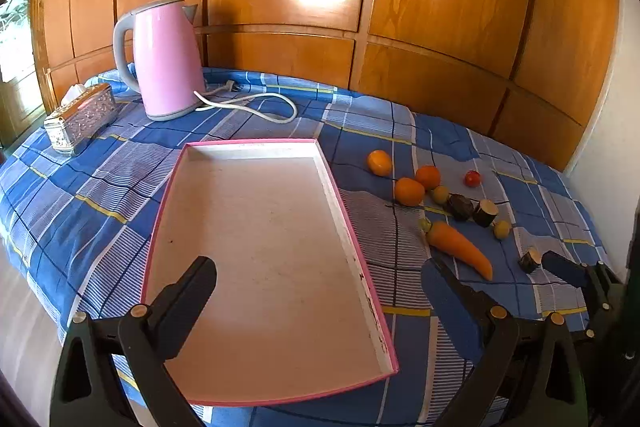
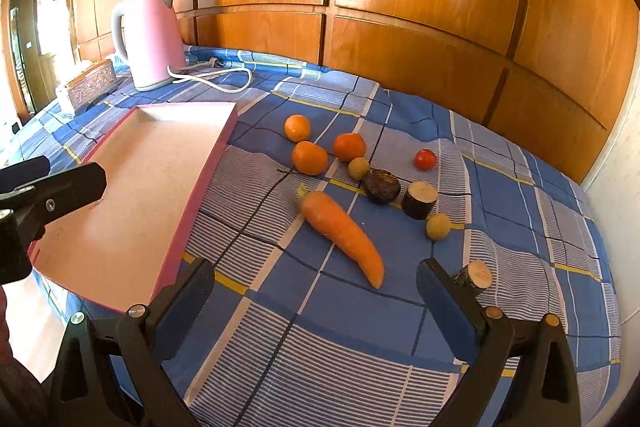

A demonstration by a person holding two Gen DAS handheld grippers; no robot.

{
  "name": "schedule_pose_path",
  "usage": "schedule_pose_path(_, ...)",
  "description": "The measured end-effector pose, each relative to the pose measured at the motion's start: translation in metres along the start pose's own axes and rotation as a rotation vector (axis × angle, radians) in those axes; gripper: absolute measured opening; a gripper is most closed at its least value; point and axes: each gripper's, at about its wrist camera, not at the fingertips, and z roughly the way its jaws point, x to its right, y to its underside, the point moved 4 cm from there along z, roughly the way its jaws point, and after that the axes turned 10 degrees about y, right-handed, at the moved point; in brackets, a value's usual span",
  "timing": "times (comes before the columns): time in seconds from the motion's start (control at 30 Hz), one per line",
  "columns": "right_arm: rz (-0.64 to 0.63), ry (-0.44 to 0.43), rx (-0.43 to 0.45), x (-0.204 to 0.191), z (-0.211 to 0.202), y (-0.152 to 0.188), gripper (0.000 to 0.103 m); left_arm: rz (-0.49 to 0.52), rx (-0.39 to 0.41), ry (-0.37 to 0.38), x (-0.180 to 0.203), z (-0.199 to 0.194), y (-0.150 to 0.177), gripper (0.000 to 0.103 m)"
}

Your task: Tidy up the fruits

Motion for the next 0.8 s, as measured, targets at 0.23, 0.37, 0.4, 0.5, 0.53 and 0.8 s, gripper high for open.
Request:
schedule_pose_path(0.23,0.026,0.000,-0.021,0.009,0.005,0.003,0.102,0.020,-0.021,0.014,0.006,0.005,0.003,0.103)
schedule_pose_path(0.37,0.036,0.002,-0.026,0.014,0.007,0.006,0.102,0.025,-0.029,0.024,0.009,0.007,0.004,0.103)
schedule_pose_path(0.4,0.041,0.000,-0.027,0.017,0.007,0.006,0.102,0.026,-0.030,0.030,0.009,0.007,0.004,0.103)
schedule_pose_path(0.5,0.072,-0.004,-0.038,0.030,0.011,0.007,0.101,0.047,-0.033,0.058,0.017,0.010,0.002,0.103)
schedule_pose_path(0.53,0.090,0.003,-0.046,0.036,0.012,0.008,0.100,0.049,-0.033,0.071,0.019,0.010,0.002,0.103)
schedule_pose_path(0.8,0.315,0.010,-0.169,0.109,0.036,0.032,0.056,0.093,-0.113,0.133,0.037,0.025,-0.002,0.103)
